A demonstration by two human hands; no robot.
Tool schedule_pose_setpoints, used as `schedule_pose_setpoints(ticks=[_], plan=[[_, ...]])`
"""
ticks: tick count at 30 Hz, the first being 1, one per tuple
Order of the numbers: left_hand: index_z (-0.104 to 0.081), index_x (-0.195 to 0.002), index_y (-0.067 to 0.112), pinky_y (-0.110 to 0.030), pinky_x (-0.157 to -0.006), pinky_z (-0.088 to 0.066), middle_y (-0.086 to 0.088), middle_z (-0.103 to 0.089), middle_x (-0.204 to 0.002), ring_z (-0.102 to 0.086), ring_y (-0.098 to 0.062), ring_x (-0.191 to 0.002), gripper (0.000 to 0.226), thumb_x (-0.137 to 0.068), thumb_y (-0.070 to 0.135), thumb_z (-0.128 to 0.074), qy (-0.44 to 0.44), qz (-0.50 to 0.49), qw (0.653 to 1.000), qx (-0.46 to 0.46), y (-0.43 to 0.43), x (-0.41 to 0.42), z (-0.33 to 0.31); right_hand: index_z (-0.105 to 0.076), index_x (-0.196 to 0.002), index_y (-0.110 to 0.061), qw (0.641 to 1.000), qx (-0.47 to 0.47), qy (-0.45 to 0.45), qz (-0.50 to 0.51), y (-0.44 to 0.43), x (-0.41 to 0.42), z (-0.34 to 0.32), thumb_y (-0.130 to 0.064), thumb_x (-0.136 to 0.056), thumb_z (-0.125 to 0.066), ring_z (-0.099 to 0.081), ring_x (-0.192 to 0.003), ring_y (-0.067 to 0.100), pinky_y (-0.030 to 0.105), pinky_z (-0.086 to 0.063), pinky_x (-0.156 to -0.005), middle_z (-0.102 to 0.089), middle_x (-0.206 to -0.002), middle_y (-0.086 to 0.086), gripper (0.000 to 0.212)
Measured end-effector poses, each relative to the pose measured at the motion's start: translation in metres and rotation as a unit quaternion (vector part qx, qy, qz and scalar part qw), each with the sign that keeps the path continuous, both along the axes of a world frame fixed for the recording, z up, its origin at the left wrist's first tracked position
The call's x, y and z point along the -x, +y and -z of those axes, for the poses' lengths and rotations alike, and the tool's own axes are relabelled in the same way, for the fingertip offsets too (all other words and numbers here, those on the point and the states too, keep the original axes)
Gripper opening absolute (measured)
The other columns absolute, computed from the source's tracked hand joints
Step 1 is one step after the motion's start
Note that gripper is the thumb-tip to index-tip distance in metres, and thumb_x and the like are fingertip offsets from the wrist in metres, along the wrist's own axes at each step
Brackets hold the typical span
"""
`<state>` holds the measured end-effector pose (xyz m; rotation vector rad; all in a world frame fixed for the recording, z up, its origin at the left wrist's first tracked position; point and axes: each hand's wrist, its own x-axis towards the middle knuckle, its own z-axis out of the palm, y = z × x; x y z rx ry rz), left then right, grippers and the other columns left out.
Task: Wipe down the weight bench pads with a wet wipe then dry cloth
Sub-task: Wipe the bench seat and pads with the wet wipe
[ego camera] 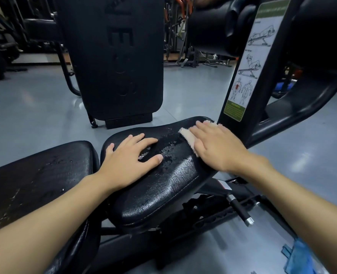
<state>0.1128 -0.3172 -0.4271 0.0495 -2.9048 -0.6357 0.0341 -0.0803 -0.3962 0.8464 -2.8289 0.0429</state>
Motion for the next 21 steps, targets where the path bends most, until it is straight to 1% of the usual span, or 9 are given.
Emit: schedule_pose_setpoints(ticks=[2, 4, 5, 7, 10, 13, 14, 17, 21], plan=[[-0.037, -0.132, 0.056, -0.058, -0.116, -0.01, 0.019, -0.03, -0.152, -0.02, -0.011, -0.145, 0.068, -0.071, 0.086, -0.027, 0.015, -0.003, 1.0, -0.004, 0.001, -0.001, -0.001, -0.014, -0.156, -0.026, 1.0, 0.004, 0.014, -0.002, 0.013, -0.026, 0.01, -0.039, -0.102, -0.01, 0.0, -0.152, 0.016, 0.039, -0.001, -0.123, -0.008, -0.166, -0.001, 0.056], [-0.041, -0.125, 0.053, -0.059, -0.112, -0.019, 0.018, -0.037, -0.139, -0.032, -0.012, -0.136, 0.062, -0.073, 0.084, -0.029, 0.041, -0.005, 0.999, 0.01, 0.004, -0.006, -0.005, -0.001, -0.157, -0.027, 1.0, -0.018, 0.024, 0.0, 0.024, -0.043, 0.017, -0.045, -0.097, 0.0, 0.011, -0.151, 0.014, 0.041, 0.007, -0.122, 0.004, -0.166, -0.002, 0.063], [-0.041, -0.126, 0.053, -0.059, -0.111, -0.02, 0.017, -0.037, -0.137, -0.032, -0.013, -0.135, 0.062, -0.073, 0.084, -0.028, 0.041, -0.003, 0.999, 0.024, 0.005, -0.009, -0.006, 0.004, -0.157, -0.028, 0.999, -0.024, 0.029, 0.001, 0.028, -0.047, 0.019, -0.048, -0.095, 0.004, 0.016, -0.15, 0.014, 0.043, 0.009, -0.121, 0.009, -0.166, -0.003, 0.065], [-0.035, -0.135, 0.056, -0.059, -0.114, -0.015, 0.017, -0.032, -0.148, -0.023, -0.011, -0.142, 0.071, -0.072, 0.086, -0.024, 0.013, 0.008, 0.999, 0.039, 0.005, -0.015, -0.003, 0.003, -0.158, -0.029, 0.999, -0.009, 0.035, 0.008, 0.027, -0.048, 0.019, -0.051, -0.096, 0.005, 0.017, -0.15, 0.013, 0.046, 0.01, -0.121, 0.009, -0.166, -0.003, 0.065], [-0.027, -0.141, 0.058, -0.057, -0.118, -0.005, 0.017, -0.021, -0.158, -0.009, -0.009, -0.149, 0.078, -0.07, 0.088, -0.021, 0.001, 0.013, 1.0, 0.025, 0.003, -0.018, 0.003, -0.013, -0.157, -0.03, 0.999, 0.001, 0.043, 0.011, 0.01, -0.036, 0.02, -0.05, -0.097, 0.003, 0.001, -0.152, 0.017, 0.043, 0.001, -0.122, -0.01, -0.166, 0.001, 0.065], [-0.026, -0.142, 0.058, -0.056, -0.118, -0.003, 0.017, -0.02, -0.159, -0.007, -0.009, -0.149, 0.079, -0.069, 0.088, -0.021, 0.01, 0.014, 1.0, 0.023, 0.003, -0.017, 0.004, -0.02, -0.155, -0.03, 1.0, -0.005, 0.005, 0.02, -0.011, -0.004, 0.012, -0.05, -0.097, 0.004, -0.009, -0.152, 0.021, 0.045, -0.006, -0.122, -0.017, -0.164, 0.003, 0.066], [-0.027, -0.142, 0.058, -0.056, -0.119, -0.003, 0.017, -0.02, -0.159, -0.007, -0.009, -0.149, 0.079, -0.069, 0.088, -0.02, 0.011, 0.014, 1.0, 0.024, 0.003, -0.016, 0.004, -0.023, -0.154, -0.029, 1.0, -0.008, -0.016, 0.023, -0.017, 0.009, 0.007, -0.049, -0.1, -0.001, -0.011, -0.151, 0.022, 0.046, -0.007, -0.122, -0.02, -0.163, 0.004, 0.062], [-0.026, -0.141, 0.059, -0.055, -0.119, -0.002, 0.018, -0.019, -0.158, -0.005, -0.008, -0.149, 0.078, -0.069, 0.087, -0.02, 0.013, 0.013, 1.0, 0.023, 0.002, -0.017, 0.006, -0.04, -0.141, -0.026, 0.998, -0.021, -0.051, 0.022, -0.039, 0.054, -0.005, -0.049, -0.103, -0.013, -0.027, -0.145, 0.025, 0.048, -0.015, -0.119, -0.038, -0.151, 0.008, 0.053], [-0.026, -0.14, 0.061, -0.054, -0.119, -0.003, 0.021, -0.02, -0.157, -0.007, -0.006, -0.149, 0.074, -0.07, 0.087, -0.02, 0.02, 0.01, 0.999, 0.024, -0.001, -0.014, 0.008, -0.047, -0.137, -0.026, 0.991, -0.057, -0.113, 0.05, -0.071, 0.096, -0.014, -0.05, -0.097, -0.013, -0.039, -0.138, 0.029, 0.048, -0.027, -0.113, -0.044, -0.15, 0.009, 0.058]])
